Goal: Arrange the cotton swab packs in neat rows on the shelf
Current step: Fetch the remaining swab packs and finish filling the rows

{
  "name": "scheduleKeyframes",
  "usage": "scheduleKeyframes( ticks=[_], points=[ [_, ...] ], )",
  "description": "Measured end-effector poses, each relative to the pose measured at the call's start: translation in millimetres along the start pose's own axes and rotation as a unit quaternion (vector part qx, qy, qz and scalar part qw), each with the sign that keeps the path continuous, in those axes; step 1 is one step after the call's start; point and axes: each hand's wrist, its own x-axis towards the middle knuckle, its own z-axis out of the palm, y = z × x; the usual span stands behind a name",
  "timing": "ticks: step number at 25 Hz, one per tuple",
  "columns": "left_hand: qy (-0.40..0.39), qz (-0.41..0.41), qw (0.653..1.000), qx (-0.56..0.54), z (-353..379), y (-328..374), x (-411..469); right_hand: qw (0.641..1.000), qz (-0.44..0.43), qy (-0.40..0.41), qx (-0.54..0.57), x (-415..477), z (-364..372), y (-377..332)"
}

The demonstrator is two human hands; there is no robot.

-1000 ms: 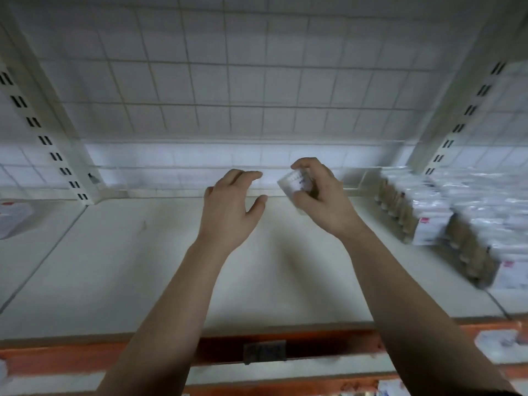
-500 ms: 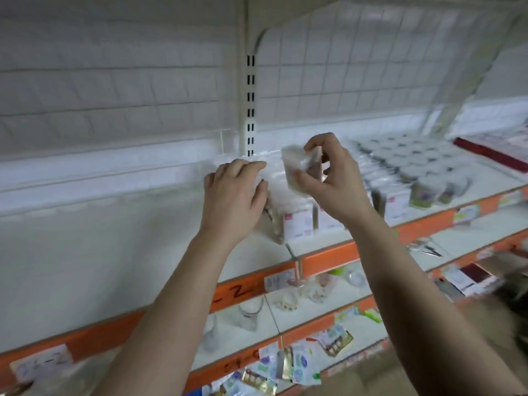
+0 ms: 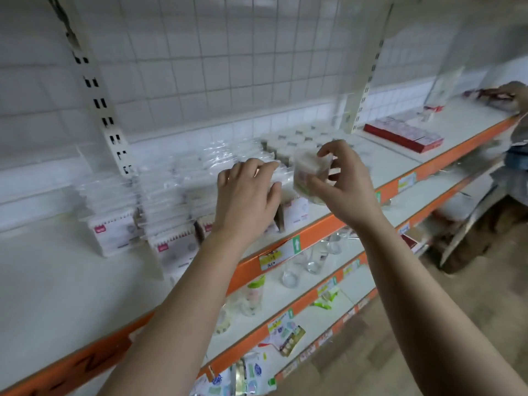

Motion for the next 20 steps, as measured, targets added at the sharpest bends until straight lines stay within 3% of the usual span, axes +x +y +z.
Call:
scheduleKeyframes(
  ticks=[9,20],
  points=[
    [-0.031,0.027,0.999,-0.03,81,43,94,0.996,0.012,0.038,-0.074,78,-49,81],
    [-0.043,0.004,0.999,0.005,143,80,142,0.998,0.028,0.045,-0.022,133,-91,176]
  ],
)
